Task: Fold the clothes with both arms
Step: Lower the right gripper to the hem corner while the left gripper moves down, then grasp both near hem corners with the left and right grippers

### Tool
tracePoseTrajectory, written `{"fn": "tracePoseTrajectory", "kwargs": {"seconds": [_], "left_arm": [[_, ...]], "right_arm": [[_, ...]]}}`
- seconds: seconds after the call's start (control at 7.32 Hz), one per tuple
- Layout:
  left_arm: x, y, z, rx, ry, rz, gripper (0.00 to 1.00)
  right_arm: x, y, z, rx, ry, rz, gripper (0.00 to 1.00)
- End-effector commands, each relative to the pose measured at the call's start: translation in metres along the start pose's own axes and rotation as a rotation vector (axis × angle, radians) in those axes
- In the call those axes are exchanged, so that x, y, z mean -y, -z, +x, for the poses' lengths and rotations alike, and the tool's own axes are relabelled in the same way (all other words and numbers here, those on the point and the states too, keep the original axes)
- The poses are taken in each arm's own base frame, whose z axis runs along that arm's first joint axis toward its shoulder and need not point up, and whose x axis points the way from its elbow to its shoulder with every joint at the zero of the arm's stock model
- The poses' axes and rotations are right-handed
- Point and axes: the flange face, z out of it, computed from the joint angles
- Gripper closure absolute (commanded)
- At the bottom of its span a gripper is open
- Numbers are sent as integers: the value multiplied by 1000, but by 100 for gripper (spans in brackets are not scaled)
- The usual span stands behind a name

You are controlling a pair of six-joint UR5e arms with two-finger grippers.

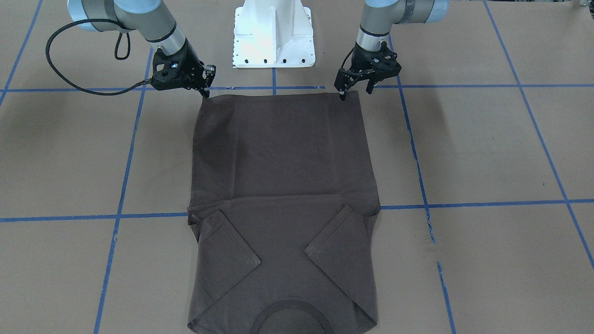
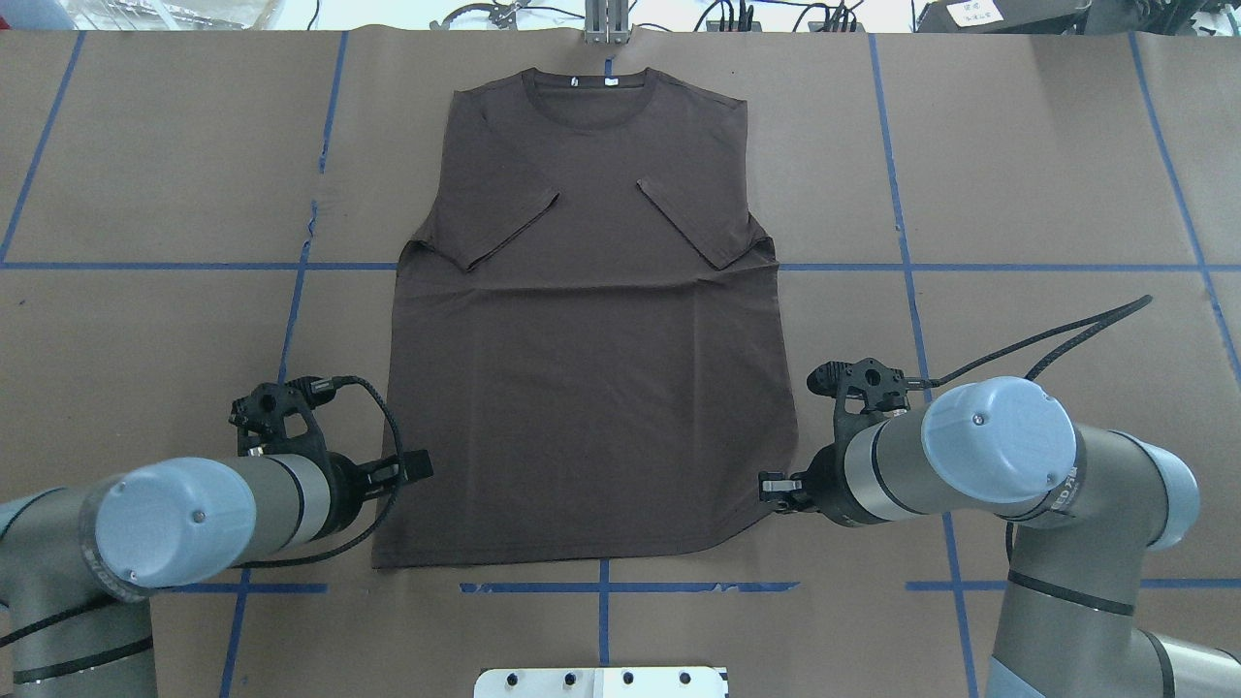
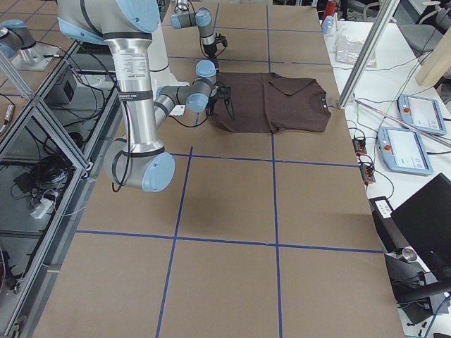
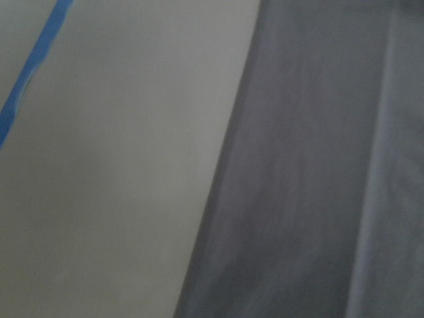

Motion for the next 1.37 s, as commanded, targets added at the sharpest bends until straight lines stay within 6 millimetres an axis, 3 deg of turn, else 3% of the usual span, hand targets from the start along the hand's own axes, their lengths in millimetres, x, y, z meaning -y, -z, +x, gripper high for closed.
{"fn": "tracePoseTrajectory", "kwargs": {"seconds": [0.0,0.68,0.82,0.96,1.23], "left_arm": [[-15,-12,-3,39,6,-7,2],[-22,-18,0,45,7,-12,10],[-21,-19,-1,46,7,-12,17],[-21,-19,-1,46,7,-12,29],[-19,-17,-1,40,19,7,67]], "right_arm": [[4,2,0,1,0,8,100],[5,4,1,3,-1,9,100],[5,5,0,5,0,9,100],[6,6,0,6,-1,9,100],[8,6,1,6,-3,10,100]]}}
